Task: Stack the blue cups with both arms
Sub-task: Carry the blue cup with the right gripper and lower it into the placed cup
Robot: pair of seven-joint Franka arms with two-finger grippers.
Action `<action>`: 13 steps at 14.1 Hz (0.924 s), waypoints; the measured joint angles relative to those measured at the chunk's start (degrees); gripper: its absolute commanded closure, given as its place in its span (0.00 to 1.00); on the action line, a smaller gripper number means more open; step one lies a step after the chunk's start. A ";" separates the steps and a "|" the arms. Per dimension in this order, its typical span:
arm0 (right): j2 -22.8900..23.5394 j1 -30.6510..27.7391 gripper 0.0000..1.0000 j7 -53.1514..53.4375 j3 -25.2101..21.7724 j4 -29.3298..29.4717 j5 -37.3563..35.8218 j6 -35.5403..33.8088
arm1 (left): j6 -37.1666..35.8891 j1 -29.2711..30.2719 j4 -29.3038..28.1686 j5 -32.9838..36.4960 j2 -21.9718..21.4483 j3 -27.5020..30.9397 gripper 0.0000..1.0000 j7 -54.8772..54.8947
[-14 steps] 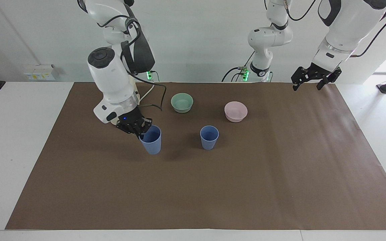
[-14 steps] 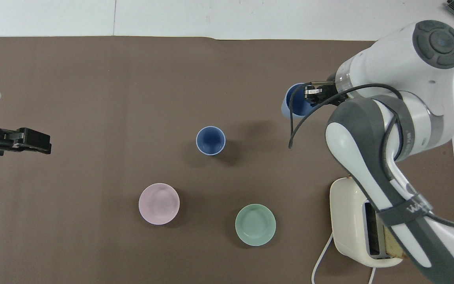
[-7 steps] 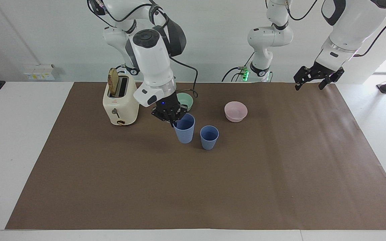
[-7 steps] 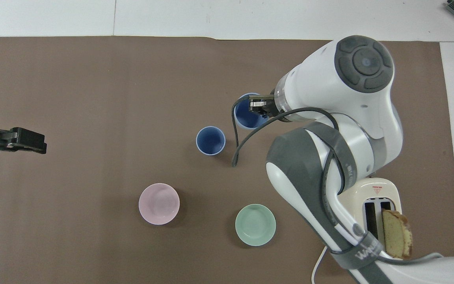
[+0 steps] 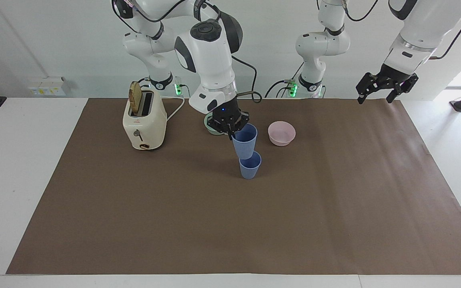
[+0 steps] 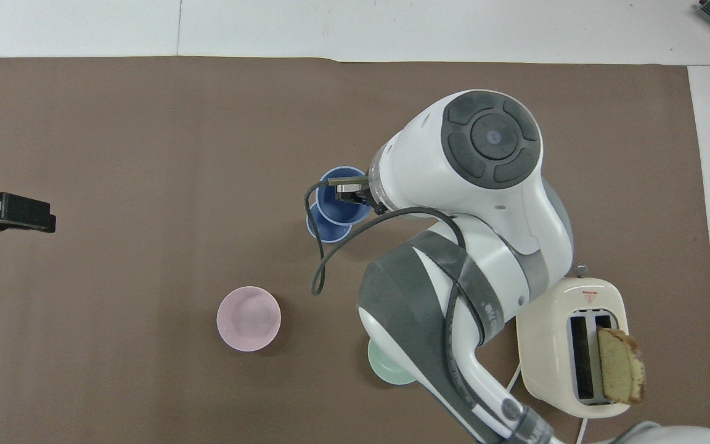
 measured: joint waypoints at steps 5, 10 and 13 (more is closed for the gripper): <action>2.92 2.66 1.00 3.18 -0.01 0.17 -0.38 1.11 | -0.05 0.01 0.12 0.00 -0.78 0.44 0.00 -0.01; 4.14 2.48 1.00 3.18 -0.12 0.18 -1.65 1.11 | -0.05 0.01 0.12 0.00 -0.78 0.68 0.00 -0.01; 4.15 2.23 1.00 3.18 -0.22 0.20 -1.75 1.11 | -0.05 0.01 0.12 0.00 -0.78 0.68 0.00 -0.01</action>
